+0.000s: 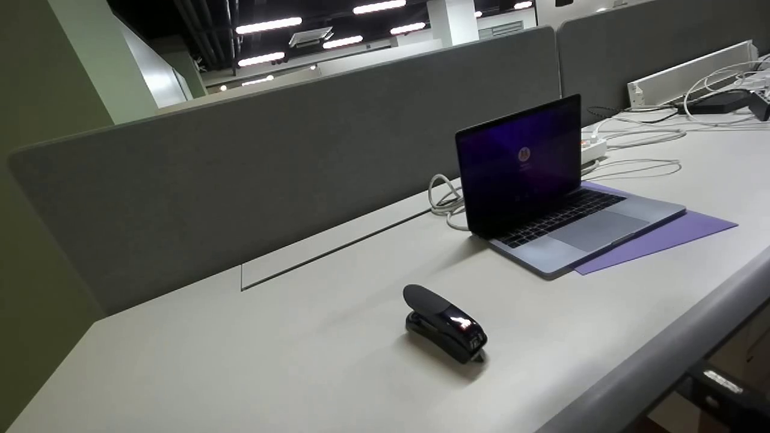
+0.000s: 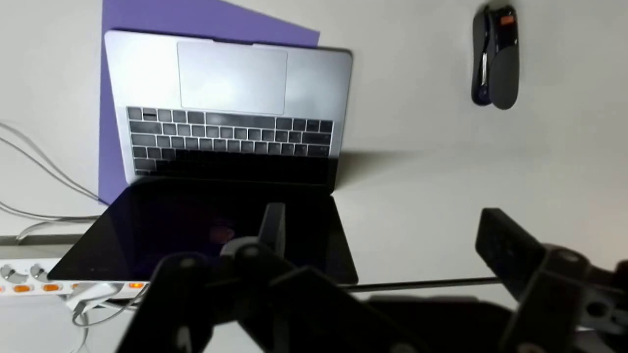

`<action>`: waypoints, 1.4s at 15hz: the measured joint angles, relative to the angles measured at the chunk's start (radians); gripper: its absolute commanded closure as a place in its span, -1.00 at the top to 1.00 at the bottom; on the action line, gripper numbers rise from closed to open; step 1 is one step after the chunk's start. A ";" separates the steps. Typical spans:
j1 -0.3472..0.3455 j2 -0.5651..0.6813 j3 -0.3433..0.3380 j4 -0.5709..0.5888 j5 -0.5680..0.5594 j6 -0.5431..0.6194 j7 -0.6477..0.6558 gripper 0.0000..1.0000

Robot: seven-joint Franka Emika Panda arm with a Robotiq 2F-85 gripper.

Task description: Close the laptop

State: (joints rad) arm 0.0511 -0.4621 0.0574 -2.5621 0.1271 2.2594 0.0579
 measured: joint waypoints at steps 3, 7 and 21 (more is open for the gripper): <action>-0.017 0.041 -0.022 0.000 0.003 0.109 -0.020 1.00; -0.004 0.107 -0.095 0.019 0.075 0.180 -0.162 1.00; -0.033 0.246 -0.165 0.080 0.121 0.321 -0.332 1.00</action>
State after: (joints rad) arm 0.0185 -0.2166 -0.1074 -2.4823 0.2481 2.5802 -0.2737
